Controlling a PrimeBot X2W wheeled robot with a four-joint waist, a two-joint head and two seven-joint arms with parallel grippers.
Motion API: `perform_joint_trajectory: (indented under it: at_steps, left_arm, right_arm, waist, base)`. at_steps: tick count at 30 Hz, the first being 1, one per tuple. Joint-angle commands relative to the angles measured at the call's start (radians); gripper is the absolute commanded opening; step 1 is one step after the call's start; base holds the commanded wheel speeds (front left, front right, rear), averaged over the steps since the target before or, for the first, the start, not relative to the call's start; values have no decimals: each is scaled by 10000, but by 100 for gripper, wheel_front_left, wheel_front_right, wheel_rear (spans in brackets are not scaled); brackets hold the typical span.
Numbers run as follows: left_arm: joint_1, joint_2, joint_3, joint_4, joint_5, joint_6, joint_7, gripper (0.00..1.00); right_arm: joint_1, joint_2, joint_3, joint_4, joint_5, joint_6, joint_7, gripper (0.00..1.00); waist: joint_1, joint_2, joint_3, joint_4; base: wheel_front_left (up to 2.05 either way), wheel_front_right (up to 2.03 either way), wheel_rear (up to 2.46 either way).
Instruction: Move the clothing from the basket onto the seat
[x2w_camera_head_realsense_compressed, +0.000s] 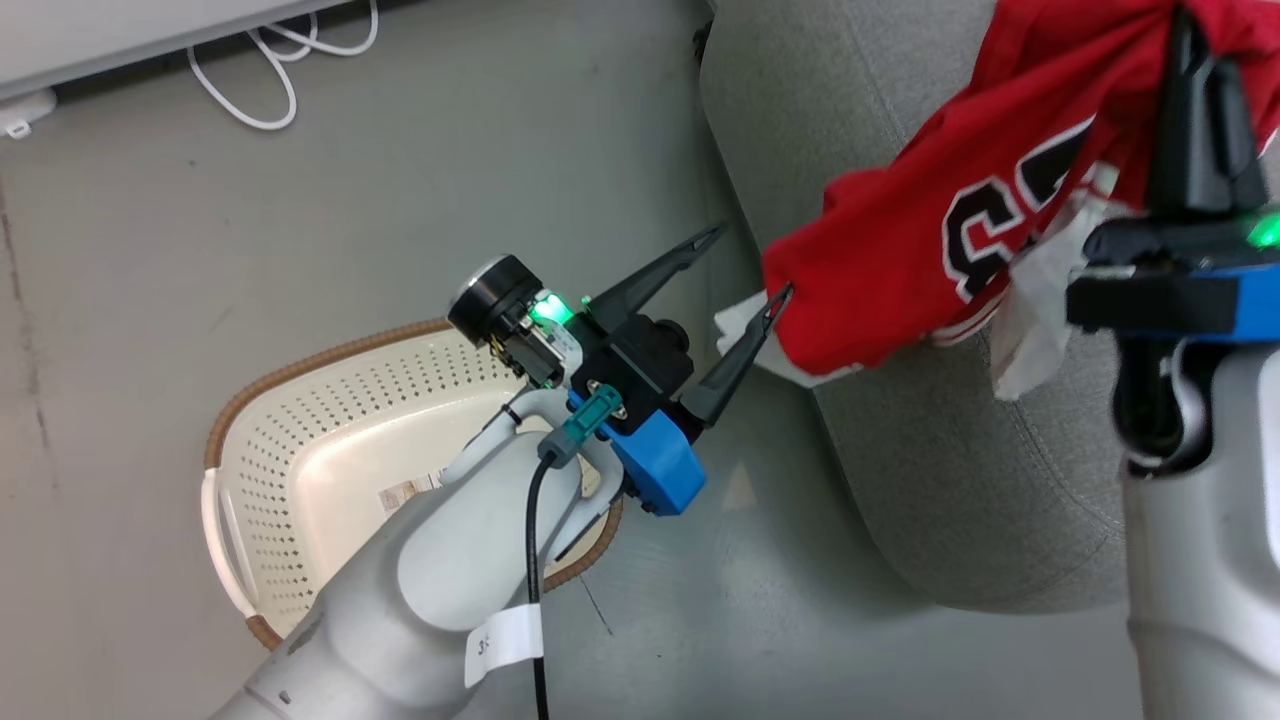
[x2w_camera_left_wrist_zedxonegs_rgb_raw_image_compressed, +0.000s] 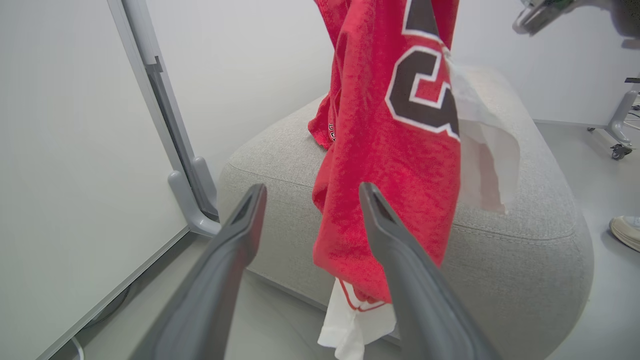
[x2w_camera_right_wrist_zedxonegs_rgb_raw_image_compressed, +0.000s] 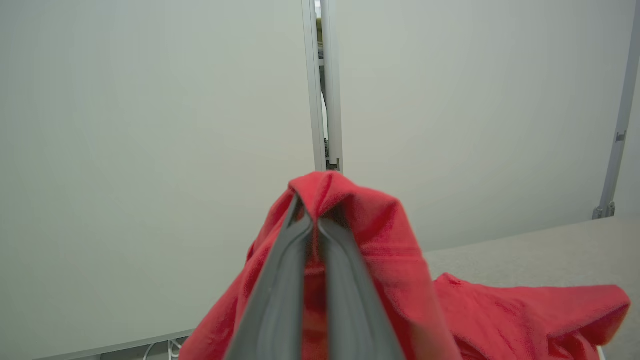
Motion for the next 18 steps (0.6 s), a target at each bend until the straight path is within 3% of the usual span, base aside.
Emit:
perform_joint_trajectory:
  at_steps: [1, 10, 18]
  left_arm:
    - [-146, 109, 58, -18, 45, -11, -51, 100]
    - [-943, 614, 189, -197, 382, 19, -45, 100]
    - [-1574, 1010, 224, -633, 597, 124, 116, 100]
  right_arm:
    - [-301, -84, -63, -112, -42, 3, -11, 0]
    - [-3421, -1238, -1857, -709, -133, 3, -9, 0]
    - [-5195, -3598, -3953, 544, -406, 3, -8, 0]
  waist:
    - [0, -1, 329, -3]
    - [0, -1, 2029, -32]
    - [0, -1, 3302, 31]
  base:
    - [0, 0, 0]
    - [0, 0, 0]
    - [0, 0, 0]
